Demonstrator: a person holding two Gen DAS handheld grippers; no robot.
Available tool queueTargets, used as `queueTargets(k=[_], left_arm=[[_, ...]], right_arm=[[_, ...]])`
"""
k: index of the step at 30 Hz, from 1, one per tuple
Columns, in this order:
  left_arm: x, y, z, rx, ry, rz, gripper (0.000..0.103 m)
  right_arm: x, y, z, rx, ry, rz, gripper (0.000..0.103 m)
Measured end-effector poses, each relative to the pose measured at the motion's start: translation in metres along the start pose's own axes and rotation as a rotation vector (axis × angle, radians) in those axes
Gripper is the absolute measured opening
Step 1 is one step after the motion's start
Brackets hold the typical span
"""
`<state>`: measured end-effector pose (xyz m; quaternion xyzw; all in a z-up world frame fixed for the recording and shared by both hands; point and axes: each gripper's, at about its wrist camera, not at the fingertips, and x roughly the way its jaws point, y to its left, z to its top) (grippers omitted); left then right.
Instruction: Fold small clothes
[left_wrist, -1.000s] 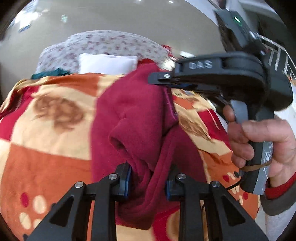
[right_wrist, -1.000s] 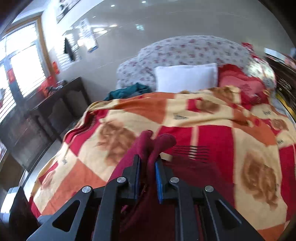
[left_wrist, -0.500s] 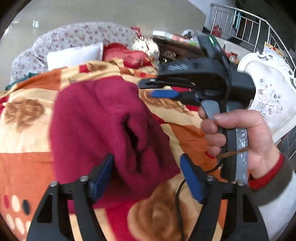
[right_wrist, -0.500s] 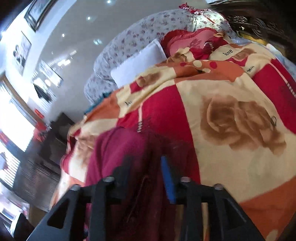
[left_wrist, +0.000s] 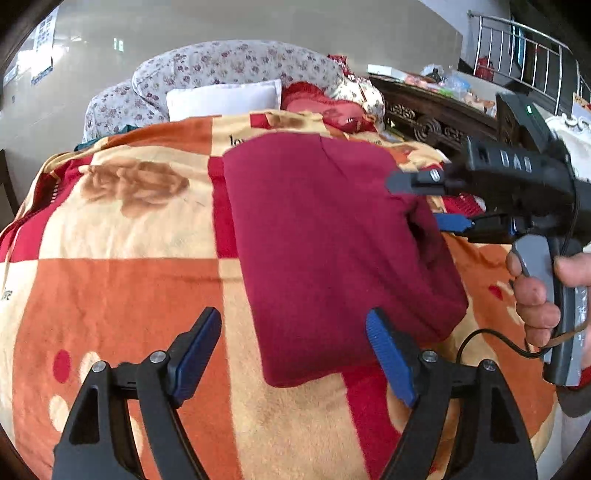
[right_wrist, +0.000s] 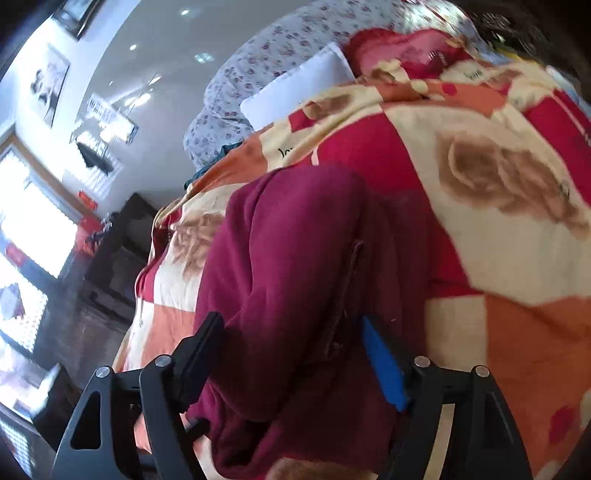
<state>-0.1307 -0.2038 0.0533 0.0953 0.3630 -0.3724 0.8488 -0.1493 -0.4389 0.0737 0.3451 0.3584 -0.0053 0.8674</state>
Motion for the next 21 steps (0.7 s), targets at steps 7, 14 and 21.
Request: queueTargets(k=[7,14,21], left_arm=[[0.004,0.0,-0.01,-0.003,0.027,-0.001,0.08],[0.004,-0.001,-0.013,-0.016,0.045,0.021,0.08],[-0.029,0.005,0.004,-0.047,-0.039,0.042,0.088]], right_arm=[[-0.009,-0.003,0.001,0.085,-0.042,0.124,0.095],[0.008,0.025,-0.019,-0.161,-0.001,-0.091,0.035],[-0.042,0.037,-0.016,-0.312,-0.096,-0.189,0.031]])
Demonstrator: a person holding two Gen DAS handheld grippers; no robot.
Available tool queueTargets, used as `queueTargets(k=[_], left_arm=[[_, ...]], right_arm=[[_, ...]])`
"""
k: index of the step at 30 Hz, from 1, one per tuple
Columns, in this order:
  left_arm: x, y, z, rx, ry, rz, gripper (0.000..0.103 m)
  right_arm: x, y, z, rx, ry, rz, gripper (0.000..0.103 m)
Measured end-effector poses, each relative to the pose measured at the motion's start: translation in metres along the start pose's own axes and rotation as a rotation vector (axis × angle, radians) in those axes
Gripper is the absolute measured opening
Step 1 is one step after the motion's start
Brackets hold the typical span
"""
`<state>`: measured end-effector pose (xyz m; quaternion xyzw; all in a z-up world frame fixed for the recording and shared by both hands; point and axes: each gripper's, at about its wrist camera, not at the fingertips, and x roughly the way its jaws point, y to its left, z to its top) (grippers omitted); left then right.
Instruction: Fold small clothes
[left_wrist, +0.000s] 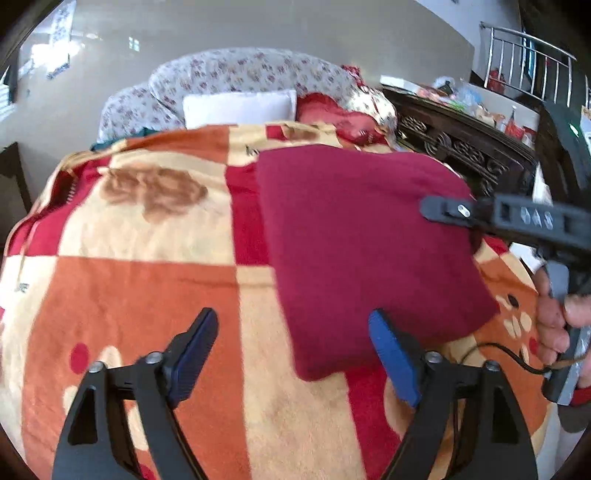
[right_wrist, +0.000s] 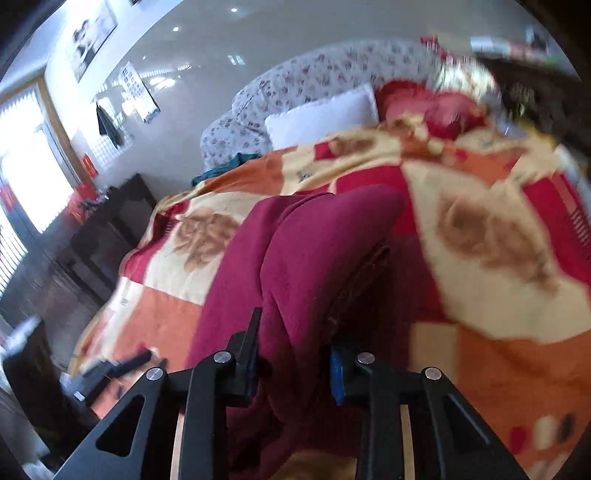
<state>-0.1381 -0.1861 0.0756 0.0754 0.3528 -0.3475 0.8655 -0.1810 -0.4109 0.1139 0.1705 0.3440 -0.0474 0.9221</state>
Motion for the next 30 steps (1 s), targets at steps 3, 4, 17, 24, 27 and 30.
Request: queueTargets(k=[3,4,17,24,27,30], left_arm=[[0.017,-0.002,0.0,-0.007,0.028,0.008,0.088],[0.026,-0.003,-0.002,-0.009,0.052,0.009,0.088],[0.032,-0.01,0.021,0.044,0.014,0.111,0.088],[0.061,-0.012,0.032,0.038,0.027,0.115,0.091],[0.066,-0.016,0.034,0.054,0.021,0.121,0.093],[0.068,-0.015,0.035,0.042,0.031,0.117,0.093]], right_arm=[[0.024,-0.003,-0.011,-0.054,0.063,-0.114,0.034],[0.034,-0.008,-0.016,-0.036,0.086,-0.13,0.036],[0.003,0.017,0.019,-0.071,-0.053,-0.143,0.046],[0.069,-0.019,0.027,-0.016,0.039,-0.255,0.044],[0.072,-0.031,0.032,0.025,0.044,-0.217,0.045],[0.066,-0.026,0.032,0.006,0.048,-0.22,0.045]])
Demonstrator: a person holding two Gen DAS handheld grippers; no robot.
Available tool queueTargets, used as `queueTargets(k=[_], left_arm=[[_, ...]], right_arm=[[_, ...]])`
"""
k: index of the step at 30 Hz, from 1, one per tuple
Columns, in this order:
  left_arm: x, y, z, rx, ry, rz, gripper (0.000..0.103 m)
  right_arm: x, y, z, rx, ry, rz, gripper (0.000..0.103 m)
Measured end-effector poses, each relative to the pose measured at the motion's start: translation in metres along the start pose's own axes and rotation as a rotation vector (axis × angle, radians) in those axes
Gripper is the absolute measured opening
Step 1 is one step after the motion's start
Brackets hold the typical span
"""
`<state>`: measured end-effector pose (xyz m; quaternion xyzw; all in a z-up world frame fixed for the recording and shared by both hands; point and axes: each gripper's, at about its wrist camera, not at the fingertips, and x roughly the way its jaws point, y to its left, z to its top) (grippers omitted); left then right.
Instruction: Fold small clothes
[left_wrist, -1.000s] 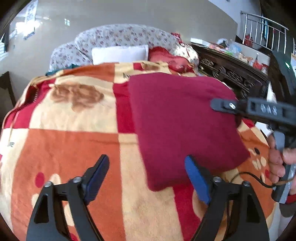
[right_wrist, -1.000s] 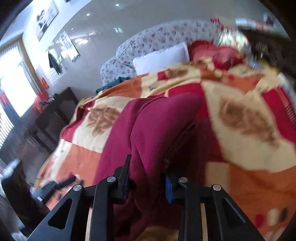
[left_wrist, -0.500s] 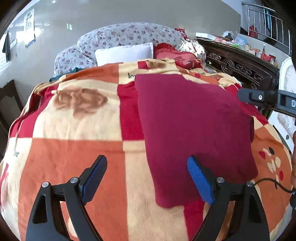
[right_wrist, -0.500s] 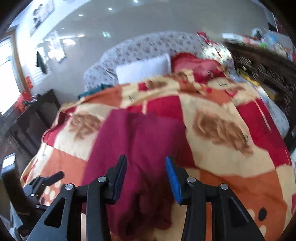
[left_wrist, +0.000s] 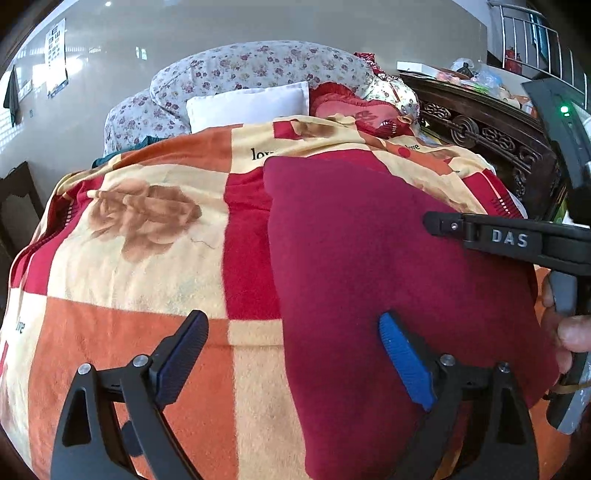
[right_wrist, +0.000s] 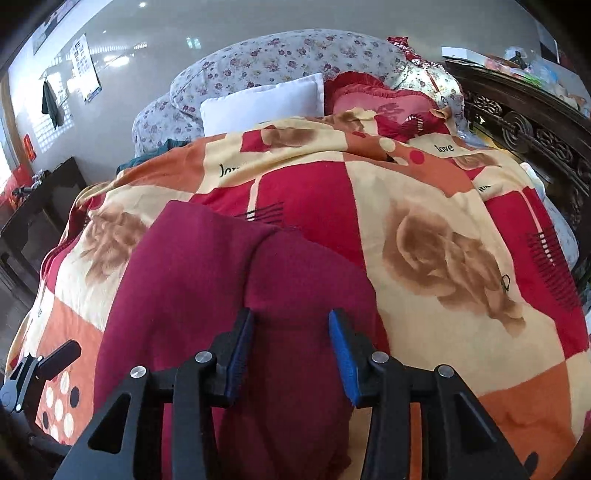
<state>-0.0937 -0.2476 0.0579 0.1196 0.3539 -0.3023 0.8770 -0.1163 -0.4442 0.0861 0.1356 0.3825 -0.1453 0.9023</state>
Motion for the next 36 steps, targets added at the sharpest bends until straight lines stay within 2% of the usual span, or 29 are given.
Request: queueTargets(k=[4,8,10,12,15,16,17,18,23,27,29,33,36], left_arm=[[-0.003,0.002,-0.003,-0.005,0.002,0.01,0.093],[-0.003,0.004,-0.005,-0.018,0.014,0.004,0.093],[-0.004,0.004,-0.006,-0.019,0.014,0.006,0.094],[-0.004,0.003,-0.007,-0.02,0.013,0.01,0.094],[-0.002,0.003,-0.007,-0.025,0.015,0.009,0.094],[-0.001,0.003,-0.007,-0.026,0.02,0.008,0.095],[0.0,0.003,-0.008,-0.026,0.026,0.007,0.095],[0.001,0.003,-0.009,-0.024,0.033,0.006,0.095],[-0.001,0.007,-0.01,-0.035,0.039,-0.011,0.097],[-0.008,0.015,-0.009,-0.074,0.052,-0.055,0.096],[-0.013,0.023,-0.008,-0.103,0.045,-0.112,0.096],[-0.015,0.042,-0.007,-0.188,0.025,-0.197,0.097],[0.002,0.058,-0.009,-0.302,0.07,-0.297,0.097]], right_arm=[[-0.038,0.014,-0.013,-0.036,-0.044,0.01,0.047],[-0.073,0.029,-0.044,-0.09,-0.073,0.023,0.047],[-0.075,0.031,-0.054,-0.101,-0.064,0.017,0.047],[-0.071,0.032,-0.065,-0.132,-0.052,-0.033,0.047],[-0.044,0.023,-0.075,-0.144,0.01,-0.086,0.048],[-0.035,0.019,-0.077,-0.132,0.029,-0.078,0.051],[-0.027,0.01,-0.08,-0.094,0.036,-0.06,0.06],[-0.025,0.002,-0.081,-0.046,0.03,-0.04,0.064],[-0.042,-0.017,-0.081,0.061,0.003,0.067,0.066],[-0.058,-0.019,-0.075,0.112,-0.064,0.126,0.072],[-0.059,-0.022,-0.072,0.136,-0.091,0.14,0.09],[-0.041,-0.031,-0.068,0.186,-0.049,0.188,0.091],[-0.026,-0.036,-0.067,0.225,-0.027,0.257,0.091]])
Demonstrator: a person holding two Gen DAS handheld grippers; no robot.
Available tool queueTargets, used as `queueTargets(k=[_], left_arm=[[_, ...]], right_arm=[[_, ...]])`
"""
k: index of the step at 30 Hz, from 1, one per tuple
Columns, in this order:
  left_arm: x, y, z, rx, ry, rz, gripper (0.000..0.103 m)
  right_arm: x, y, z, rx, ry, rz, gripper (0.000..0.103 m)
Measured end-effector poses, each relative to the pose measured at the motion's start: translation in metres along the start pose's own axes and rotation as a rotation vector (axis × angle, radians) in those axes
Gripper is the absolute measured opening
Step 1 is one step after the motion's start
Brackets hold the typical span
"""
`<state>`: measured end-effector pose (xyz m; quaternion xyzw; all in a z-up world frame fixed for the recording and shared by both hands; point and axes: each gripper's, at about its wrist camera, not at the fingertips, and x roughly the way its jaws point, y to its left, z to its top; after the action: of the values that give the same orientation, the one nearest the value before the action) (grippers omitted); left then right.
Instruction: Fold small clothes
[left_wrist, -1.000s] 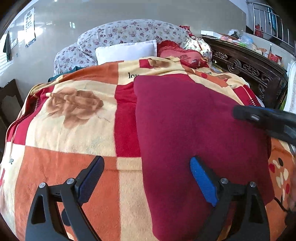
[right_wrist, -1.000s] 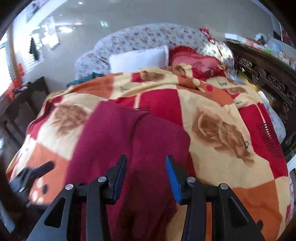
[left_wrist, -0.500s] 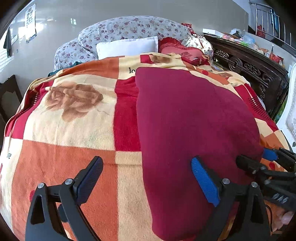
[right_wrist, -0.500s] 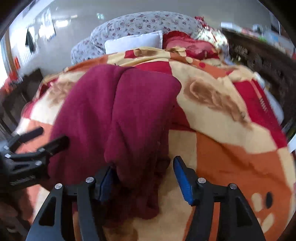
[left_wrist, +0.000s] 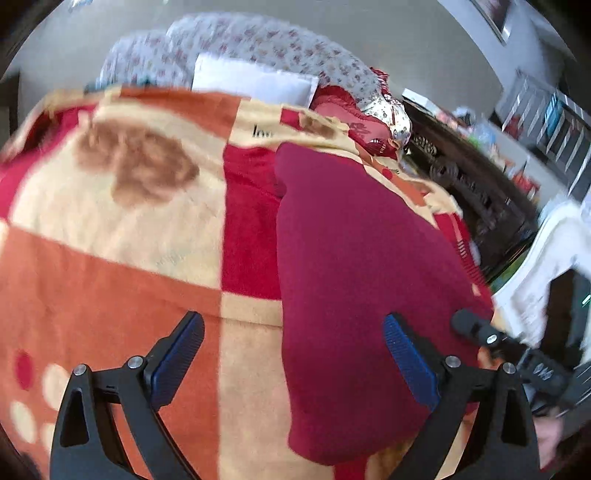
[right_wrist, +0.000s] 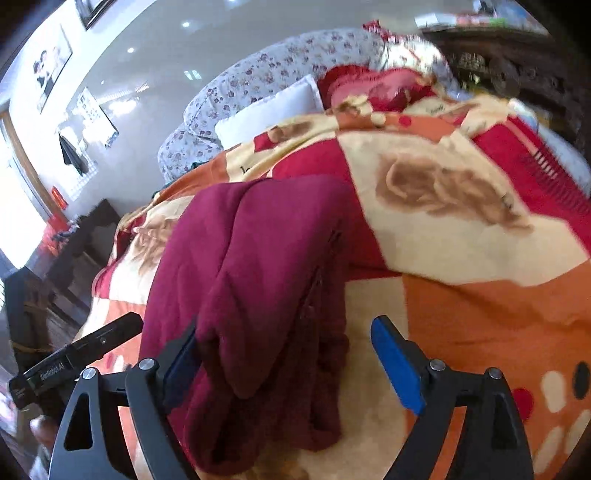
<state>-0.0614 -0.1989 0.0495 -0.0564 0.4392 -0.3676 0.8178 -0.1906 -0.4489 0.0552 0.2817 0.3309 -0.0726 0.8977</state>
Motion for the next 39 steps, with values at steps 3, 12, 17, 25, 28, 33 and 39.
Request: queueTargets(k=[3,12,17,25,28,33,39], left_arm=[[0.015,0.01,-0.001,-0.07,0.031,-0.057,0.097],[0.046,-0.002,-0.001,-0.03,0.082,-0.134,0.081],[0.02,-0.019,-0.001,0.053,0.088,-0.139,0.055],[-0.08,0.006,-0.036,0.097,0.075,-0.039,0.054],[-0.11,0.017,-0.066,0.13,0.054,0.029,0.054],[-0.116,0.029,-0.1,0.151,0.092,0.122,0.054],[-0.119,0.047,-0.105,0.043,0.091,0.084,0.054]], right_arm=[[0.018,-0.006,0.002,0.04,0.036,0.069,0.091],[0.023,0.01,0.003,-0.043,0.017,0.053,0.057],[-0.004,0.032,-0.001,-0.068,-0.017,0.066,0.047],[-0.039,0.098,-0.05,-0.176,0.038,0.159,0.047],[-0.033,0.118,-0.08,-0.215,0.087,0.175,0.054],[-0.021,0.108,-0.097,-0.195,0.095,0.022,0.063],[-0.035,0.073,-0.089,-0.038,0.109,0.064,0.065]])
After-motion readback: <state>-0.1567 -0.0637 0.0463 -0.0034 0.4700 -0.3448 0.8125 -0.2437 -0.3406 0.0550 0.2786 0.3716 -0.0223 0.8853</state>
